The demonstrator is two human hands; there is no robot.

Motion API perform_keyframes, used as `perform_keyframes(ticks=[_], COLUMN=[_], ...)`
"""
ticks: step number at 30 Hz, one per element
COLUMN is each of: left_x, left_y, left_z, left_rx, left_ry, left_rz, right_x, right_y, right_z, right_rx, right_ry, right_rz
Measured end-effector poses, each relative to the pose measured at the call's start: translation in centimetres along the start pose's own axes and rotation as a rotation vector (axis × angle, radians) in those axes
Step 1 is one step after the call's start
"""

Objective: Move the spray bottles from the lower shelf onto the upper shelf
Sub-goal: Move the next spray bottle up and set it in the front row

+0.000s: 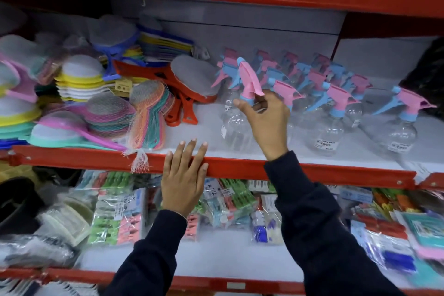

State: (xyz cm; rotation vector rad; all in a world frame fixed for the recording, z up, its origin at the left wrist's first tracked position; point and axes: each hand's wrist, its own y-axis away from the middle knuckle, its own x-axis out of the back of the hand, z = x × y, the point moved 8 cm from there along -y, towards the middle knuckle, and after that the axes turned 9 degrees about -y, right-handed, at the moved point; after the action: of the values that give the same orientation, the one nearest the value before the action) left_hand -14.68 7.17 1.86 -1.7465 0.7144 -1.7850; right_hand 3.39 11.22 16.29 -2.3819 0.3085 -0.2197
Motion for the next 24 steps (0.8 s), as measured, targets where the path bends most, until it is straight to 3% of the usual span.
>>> perform_keyframes(ticks=[10,17,24], left_x=[-0.3,-0.1,1.1], left_y=[-0.1,0.0,-0.1], left_z=[-0.1,0.0,0.6], left_rx=[-0.013,-0.004,0.088], left_ry=[0.022,0.047,0.161], left_rz=[-0.023,-0.056,-0.076], right_x=[-3.6,-2.4,-1.8], right_y=[0.3,0.3,1.4], right_z=[3.4,3.8,4.4], right_rx=[0.001,-0.061,-0.114], right_ry=[0.21,0.189,0.086], right_rz=[0.021,0.062,-0.077])
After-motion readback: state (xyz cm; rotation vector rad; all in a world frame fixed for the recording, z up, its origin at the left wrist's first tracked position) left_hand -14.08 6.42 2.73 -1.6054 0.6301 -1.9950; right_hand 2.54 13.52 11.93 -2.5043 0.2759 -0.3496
